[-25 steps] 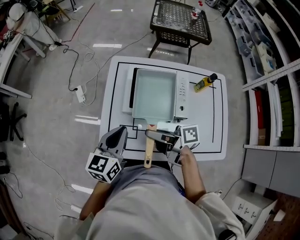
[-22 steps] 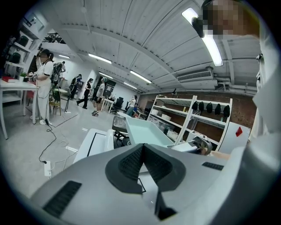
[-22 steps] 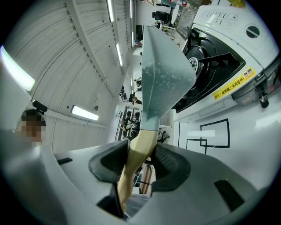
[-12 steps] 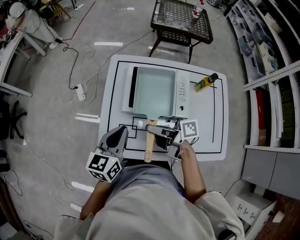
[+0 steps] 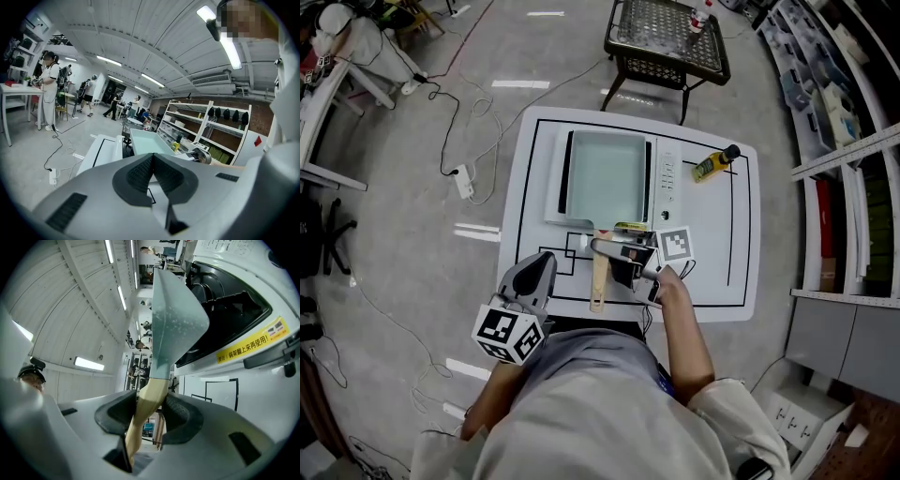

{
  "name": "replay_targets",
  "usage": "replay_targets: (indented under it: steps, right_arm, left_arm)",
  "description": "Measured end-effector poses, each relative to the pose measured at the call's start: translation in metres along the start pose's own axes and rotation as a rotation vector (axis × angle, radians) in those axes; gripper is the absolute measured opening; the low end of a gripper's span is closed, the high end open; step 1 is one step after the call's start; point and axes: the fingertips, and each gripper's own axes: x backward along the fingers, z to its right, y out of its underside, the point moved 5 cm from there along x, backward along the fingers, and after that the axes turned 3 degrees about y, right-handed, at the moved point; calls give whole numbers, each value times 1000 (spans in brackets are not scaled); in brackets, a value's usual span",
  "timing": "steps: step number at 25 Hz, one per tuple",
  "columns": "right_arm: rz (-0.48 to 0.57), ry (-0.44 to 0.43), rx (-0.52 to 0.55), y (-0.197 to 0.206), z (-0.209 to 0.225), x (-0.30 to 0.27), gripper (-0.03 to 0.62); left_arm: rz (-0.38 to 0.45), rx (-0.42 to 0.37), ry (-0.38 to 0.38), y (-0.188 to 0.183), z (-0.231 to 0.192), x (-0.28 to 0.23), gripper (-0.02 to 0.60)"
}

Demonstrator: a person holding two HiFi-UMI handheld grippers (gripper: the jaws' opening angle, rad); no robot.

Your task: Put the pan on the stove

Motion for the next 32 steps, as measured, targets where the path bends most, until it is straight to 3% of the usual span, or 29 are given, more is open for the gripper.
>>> replay_targets:
  steps: [32]
  right_arm:
    - [5, -41, -57, -19, 18, 2, 173]
  left_arm:
    - [1, 30, -82, -1, -14, -1, 6]
